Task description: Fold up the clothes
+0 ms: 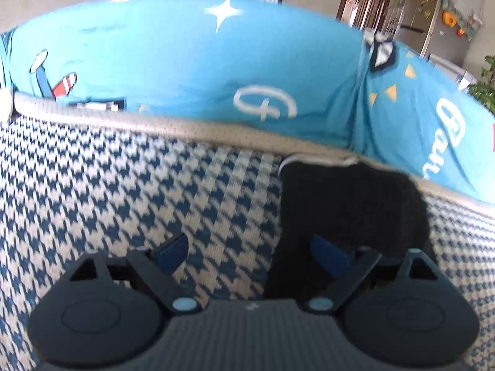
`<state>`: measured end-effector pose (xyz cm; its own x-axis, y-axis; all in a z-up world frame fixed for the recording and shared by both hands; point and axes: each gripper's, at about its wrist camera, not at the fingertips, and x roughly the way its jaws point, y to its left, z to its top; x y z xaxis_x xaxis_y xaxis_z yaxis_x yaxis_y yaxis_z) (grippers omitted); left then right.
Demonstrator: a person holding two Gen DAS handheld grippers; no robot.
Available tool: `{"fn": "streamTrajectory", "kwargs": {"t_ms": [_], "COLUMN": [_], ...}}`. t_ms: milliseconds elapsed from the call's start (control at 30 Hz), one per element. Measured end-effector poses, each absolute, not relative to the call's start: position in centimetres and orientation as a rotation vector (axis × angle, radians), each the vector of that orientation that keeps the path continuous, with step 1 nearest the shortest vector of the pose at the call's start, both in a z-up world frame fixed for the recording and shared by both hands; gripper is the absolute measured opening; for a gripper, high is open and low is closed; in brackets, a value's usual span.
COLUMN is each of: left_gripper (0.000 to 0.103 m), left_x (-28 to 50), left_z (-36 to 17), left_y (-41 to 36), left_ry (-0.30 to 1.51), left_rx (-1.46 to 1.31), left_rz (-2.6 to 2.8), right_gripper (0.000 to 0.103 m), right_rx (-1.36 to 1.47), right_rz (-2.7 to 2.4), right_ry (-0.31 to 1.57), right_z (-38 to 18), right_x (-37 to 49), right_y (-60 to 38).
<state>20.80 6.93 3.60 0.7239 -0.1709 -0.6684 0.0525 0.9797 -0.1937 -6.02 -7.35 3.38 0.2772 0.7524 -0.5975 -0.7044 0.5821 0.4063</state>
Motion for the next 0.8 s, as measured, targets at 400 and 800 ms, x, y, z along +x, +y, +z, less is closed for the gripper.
{"fn": "streamTrajectory", "kwargs": {"t_ms": [400,800], "left_gripper": [0.091,0.100], "left_x": [21.0,21.8], "left_z": [2.2,1.5], "left_y": [4.9,5.6], "left_ry": [0.797,0.807], "left_rx": [-0.118,-0.087], "left_rz": [-0.197,-0.076], "right_gripper": [0.040,0.040], "right_rx": [0.105,0.113], "right_rz": [0.936,0.935], "right_ry": [0.850,0.861], "right_z": [2.6,2.4], "right_x": [-5.1,-4.8], "right_y": [-7.0,-7.2]}}
